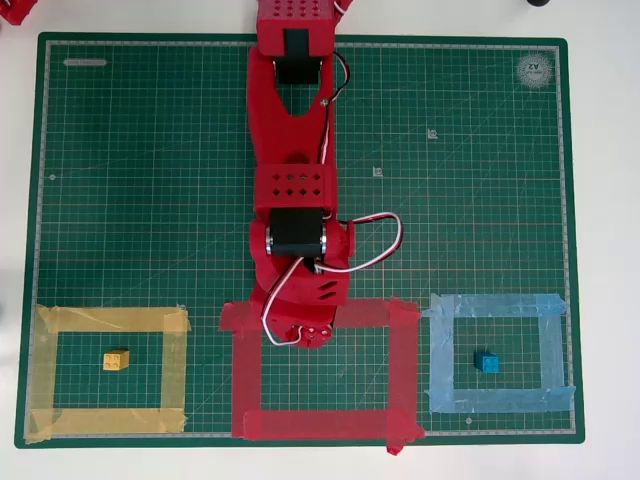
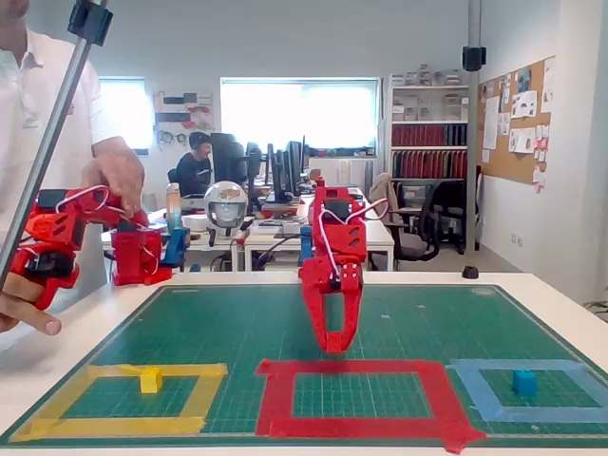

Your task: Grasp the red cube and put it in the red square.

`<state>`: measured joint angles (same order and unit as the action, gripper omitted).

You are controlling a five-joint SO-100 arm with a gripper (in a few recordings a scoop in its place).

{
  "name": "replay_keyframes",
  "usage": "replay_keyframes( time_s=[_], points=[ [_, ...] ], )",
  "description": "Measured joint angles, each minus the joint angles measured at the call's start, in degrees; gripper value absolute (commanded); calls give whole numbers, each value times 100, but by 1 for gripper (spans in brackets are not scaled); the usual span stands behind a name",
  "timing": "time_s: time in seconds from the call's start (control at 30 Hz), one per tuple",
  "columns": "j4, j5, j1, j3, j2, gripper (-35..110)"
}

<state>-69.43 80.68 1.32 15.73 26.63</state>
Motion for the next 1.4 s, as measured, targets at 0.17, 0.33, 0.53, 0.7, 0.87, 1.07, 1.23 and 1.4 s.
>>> replay_keyframes(
  time_s=[0.17,0.33,0.53,0.7,0.87,1.07,1.23,1.4],
  points=[
    [-26,0,0,-26,-18,-1],
    [-9,0,0,-26,-18,-1],
    [141,123,0,35,-18,0],
    [360,149,0,308,-18,1],
    [571,149,-18,422,-79,3],
    [703,158,-97,448,-141,3],
    [703,158,-88,448,-158,4],
    [703,158,-88,448,-220,6]
  ],
)
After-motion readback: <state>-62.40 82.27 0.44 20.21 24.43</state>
